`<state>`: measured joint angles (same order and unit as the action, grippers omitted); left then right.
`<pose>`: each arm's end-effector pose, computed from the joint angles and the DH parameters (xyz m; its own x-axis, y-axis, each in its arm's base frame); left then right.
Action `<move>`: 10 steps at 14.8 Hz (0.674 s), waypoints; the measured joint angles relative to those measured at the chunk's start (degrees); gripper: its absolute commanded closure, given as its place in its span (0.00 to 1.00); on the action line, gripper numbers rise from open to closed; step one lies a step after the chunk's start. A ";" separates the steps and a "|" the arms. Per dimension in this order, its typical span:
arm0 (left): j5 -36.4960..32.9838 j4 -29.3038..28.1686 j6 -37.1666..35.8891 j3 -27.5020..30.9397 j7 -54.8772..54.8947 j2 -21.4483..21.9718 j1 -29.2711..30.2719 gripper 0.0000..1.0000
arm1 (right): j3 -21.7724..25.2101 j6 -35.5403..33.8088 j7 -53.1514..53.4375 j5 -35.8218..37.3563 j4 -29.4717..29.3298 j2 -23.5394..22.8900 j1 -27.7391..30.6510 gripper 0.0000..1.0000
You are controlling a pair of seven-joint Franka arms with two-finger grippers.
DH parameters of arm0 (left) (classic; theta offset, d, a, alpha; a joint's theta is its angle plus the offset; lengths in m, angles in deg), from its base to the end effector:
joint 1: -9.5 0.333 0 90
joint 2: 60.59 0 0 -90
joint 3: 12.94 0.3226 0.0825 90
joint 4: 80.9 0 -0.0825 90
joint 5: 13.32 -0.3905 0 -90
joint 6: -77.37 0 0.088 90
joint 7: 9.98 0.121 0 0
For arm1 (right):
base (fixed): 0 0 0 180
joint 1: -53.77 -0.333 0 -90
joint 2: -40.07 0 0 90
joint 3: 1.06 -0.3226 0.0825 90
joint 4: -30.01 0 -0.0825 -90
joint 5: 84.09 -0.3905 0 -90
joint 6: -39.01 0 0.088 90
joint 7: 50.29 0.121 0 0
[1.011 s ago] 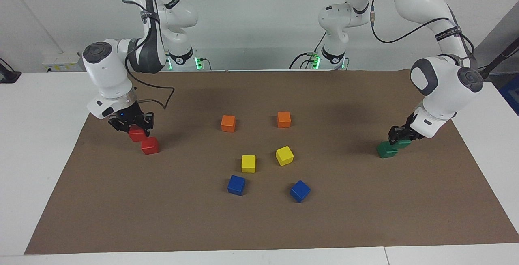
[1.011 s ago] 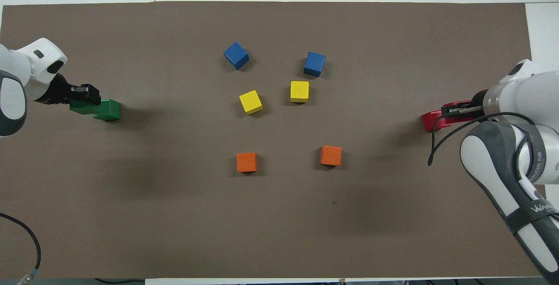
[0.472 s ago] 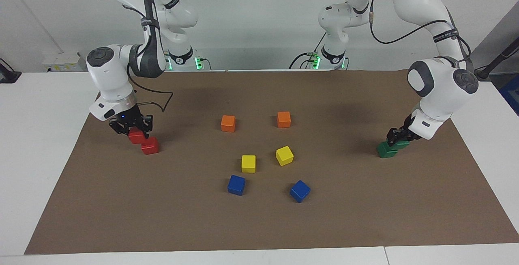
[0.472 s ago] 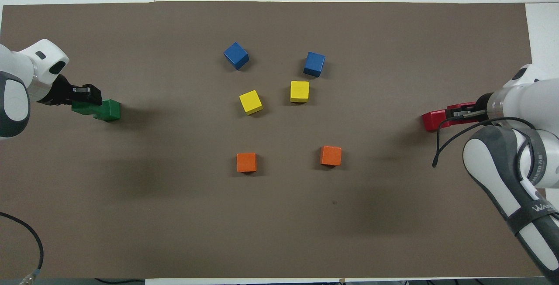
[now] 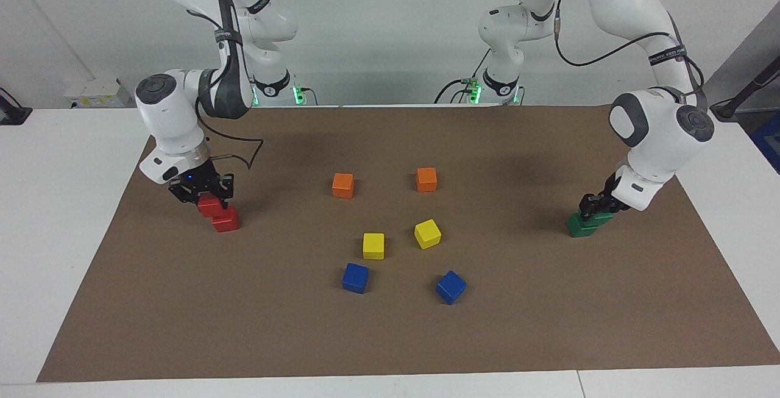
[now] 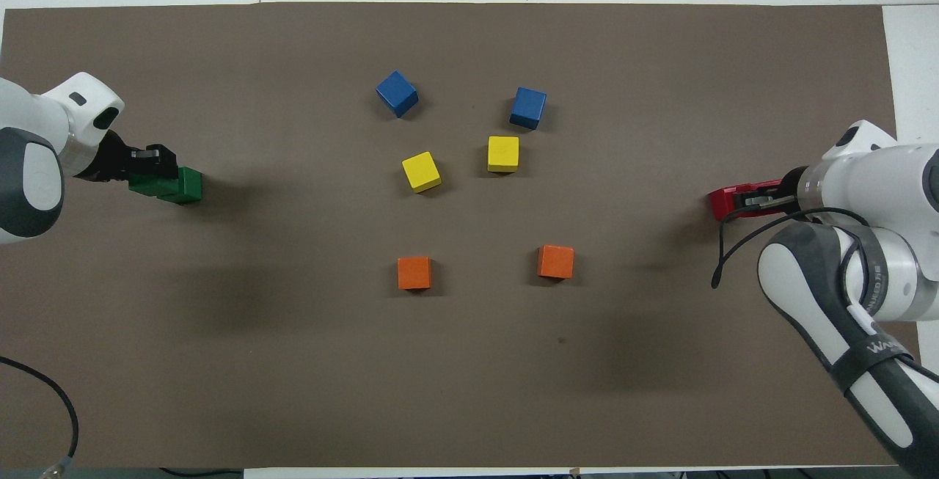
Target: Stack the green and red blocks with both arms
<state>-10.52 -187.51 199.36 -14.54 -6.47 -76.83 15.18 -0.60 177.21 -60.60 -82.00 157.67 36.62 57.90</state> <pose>0.6270 0.0429 0.3550 0.9992 0.0369 -0.0126 0.0375 -0.9981 0.0497 0.5507 -0.0447 0.3462 0.9851 0.1273 0.1161 0.1222 -0.9913 0.0495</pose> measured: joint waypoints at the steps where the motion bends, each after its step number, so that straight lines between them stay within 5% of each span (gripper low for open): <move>1: 0.00 -0.28 0.14 -0.01 0.00 0.00 0.00 1.00 | 0.00 -0.42 -0.03 0.00 -0.03 -0.32 0.00 1.00; 10: -0.65 -0.66 0.22 -0.10 0.00 0.00 -0.11 1.00 | -0.07 -7.28 -0.31 0.00 -1.78 -0.45 0.00 1.00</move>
<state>-11.17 -188.17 199.58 -14.64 -6.47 -76.83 15.07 -0.66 169.94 -60.91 -82.00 155.89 36.17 57.90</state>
